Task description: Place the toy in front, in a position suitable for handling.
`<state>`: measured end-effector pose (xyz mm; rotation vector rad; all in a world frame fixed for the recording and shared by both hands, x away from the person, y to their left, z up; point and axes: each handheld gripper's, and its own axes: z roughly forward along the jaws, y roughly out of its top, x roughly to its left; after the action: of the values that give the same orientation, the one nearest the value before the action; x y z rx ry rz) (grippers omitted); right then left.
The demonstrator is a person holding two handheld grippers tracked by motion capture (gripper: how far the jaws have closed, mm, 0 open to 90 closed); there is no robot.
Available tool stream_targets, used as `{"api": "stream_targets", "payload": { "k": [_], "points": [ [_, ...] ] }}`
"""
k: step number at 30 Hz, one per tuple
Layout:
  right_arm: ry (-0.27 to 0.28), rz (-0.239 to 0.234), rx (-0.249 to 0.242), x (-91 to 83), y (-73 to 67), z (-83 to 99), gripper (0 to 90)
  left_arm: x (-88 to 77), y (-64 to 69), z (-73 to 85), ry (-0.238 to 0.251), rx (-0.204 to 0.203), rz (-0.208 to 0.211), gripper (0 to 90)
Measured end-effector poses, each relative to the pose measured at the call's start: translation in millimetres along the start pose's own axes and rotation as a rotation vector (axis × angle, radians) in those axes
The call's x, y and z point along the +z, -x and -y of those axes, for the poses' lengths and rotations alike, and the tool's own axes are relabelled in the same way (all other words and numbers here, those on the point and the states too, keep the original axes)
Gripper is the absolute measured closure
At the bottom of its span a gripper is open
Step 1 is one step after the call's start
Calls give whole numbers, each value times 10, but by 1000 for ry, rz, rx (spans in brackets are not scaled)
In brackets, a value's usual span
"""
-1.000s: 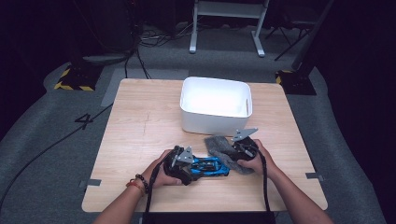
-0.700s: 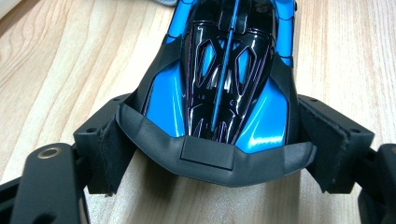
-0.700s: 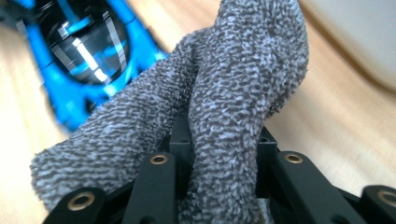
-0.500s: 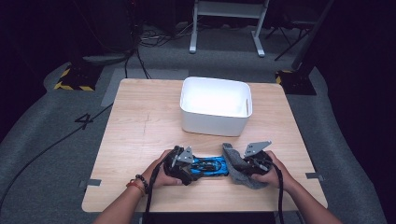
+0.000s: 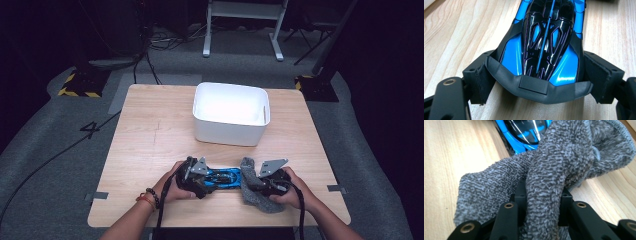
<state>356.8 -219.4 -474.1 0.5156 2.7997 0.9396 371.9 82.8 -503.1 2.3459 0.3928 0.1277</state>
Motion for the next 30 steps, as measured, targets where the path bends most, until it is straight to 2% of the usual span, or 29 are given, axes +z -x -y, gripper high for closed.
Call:
{"api": "stream_targets", "payload": {
  "k": [1,2,3,5,6,7,9,11,14,15,17,18,19,20,21,22,23,24,25,26,30],
  "points": [
    [8,3,-8,-2,-13,-6,701,-4,-4,0,-4,2,1,198],
    [29,-2,-36,-11,-44,-29,702,-7,-7,-1,-7,0,3,198],
    [29,-2,-36,-11,-44,-29,702,-11,-11,2,-8,0,5,198],
    [38,18,-57,-10,-77,-57,690,-25,-18,6,-11,-7,5,197],
    [57,33,-57,-2,-67,-59,584,-34,-16,9,-13,-23,4,195],
    [57,33,-57,-2,-67,-59,584,-44,-14,13,-14,-31,4,195],
    [40,46,-27,49,-6,-16,523,-78,-22,30,-20,-48,11,199],
    [37,58,-22,70,23,12,508,-138,-32,48,4,-76,20,207],
    [40,64,-12,71,47,17,498,-243,-21,67,41,-80,5,213],
    [38,67,-2,79,66,23,480,-328,-31,73,75,-86,6,221],
    [40,72,14,82,85,30,424,-365,-40,75,85,-93,-5,216],
    [41,79,14,75,95,32,409,-400,-52,76,90,-96,-23,256],
    [41,79,14,75,95,32,409,-428,-63,81,102,-108,-53,256],
    [49,89,14,46,103,31,417,-446,-82,89,108,-123,-78,321],
    [49,89,14,46,103,31,417,-454,-100,100,113,-137,-74,321],
    [59,96,7,17,100,26,467,-454,-111,105,110,-135,-82,327],
    [91,89,-4,-43,100,18,553,-454,-116,104,111,-141,-80,333],
    [91,89,-4,-43,100,18,553,-456,-121,98,115,-144,-79,333],
    [101,75,-12,-59,91,15,631,-455,-124,89,111,-150,-99,339],
    [101,75,-12,-59,91,15,631,-449,-133,82,109,-154,-118,339],
    [91,54,-61,-34,17,-5,712,-409,-184,100,104,-199,-119,418]
  ]
}}
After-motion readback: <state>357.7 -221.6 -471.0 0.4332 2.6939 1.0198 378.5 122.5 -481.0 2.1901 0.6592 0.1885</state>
